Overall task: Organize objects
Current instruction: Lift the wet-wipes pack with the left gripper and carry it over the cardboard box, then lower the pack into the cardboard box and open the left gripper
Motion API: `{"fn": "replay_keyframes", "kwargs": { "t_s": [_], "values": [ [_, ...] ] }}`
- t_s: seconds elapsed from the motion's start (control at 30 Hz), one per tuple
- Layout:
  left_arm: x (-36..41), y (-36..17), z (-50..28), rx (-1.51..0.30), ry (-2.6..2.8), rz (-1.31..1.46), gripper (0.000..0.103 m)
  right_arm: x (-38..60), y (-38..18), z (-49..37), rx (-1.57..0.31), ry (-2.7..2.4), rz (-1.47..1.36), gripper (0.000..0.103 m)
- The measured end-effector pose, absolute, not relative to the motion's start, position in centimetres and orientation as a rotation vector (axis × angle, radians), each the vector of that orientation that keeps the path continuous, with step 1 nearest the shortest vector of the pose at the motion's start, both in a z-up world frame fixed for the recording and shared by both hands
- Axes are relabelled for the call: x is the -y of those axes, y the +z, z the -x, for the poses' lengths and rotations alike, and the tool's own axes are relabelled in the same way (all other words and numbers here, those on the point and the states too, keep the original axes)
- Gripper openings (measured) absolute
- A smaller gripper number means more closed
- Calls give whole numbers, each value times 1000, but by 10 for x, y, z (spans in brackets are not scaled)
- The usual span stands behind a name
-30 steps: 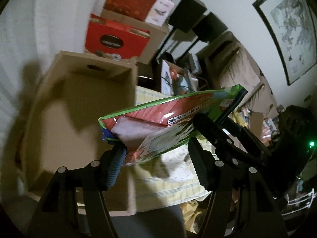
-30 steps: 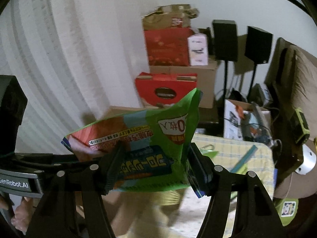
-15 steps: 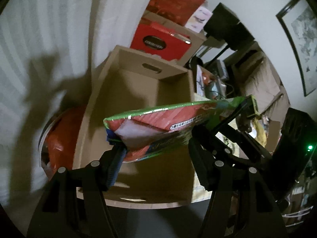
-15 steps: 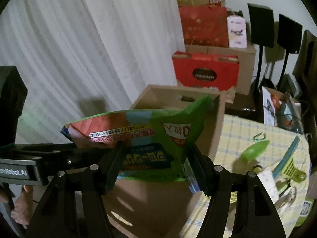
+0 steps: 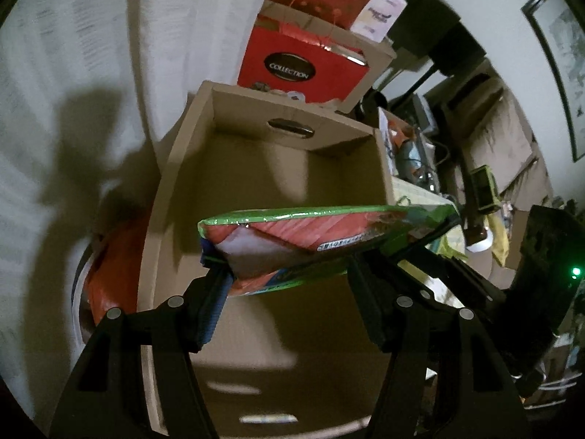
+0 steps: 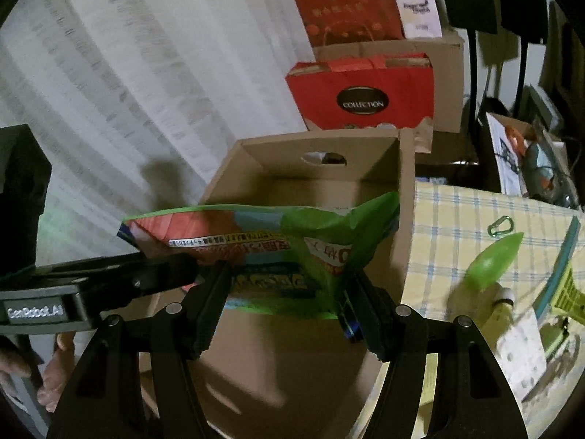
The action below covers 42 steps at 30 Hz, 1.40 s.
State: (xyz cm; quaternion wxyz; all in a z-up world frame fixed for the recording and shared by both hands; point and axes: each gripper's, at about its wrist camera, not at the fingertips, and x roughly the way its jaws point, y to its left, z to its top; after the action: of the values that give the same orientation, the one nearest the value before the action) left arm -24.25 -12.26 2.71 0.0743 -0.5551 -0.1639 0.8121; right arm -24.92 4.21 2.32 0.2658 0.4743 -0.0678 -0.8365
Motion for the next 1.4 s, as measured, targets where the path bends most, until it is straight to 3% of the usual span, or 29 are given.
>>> {"fn": "replay_keyframes", "kwargs": {
  "t_s": [0.4, 0.6, 0.73, 1.0, 1.1, 1.4],
  "values": [
    [119, -23, 314, 431, 2428, 1787, 61, -41, -8, 304, 219, -2232, -1365, 66],
    [135, -26, 329, 556, 2427, 1736, 63, -40, 4, 304, 123, -2303, -1299, 66],
    [142, -18, 325, 598, 2445, 1680, 69, -49, 17, 300, 96, -2330, -1257, 67],
    [129, -8, 303, 495, 2425, 1705, 71, -67, 30, 286, 75, -2360, -1247, 69],
    [123, 0, 287, 490, 2424, 1685, 81, -75, 34, 276, 67, -2374, -1243, 70],
    [96, 15, 252, 516, 2364, 1621, 82, -112, 39, 247, 61, -2418, -1244, 73]
  ]
}}
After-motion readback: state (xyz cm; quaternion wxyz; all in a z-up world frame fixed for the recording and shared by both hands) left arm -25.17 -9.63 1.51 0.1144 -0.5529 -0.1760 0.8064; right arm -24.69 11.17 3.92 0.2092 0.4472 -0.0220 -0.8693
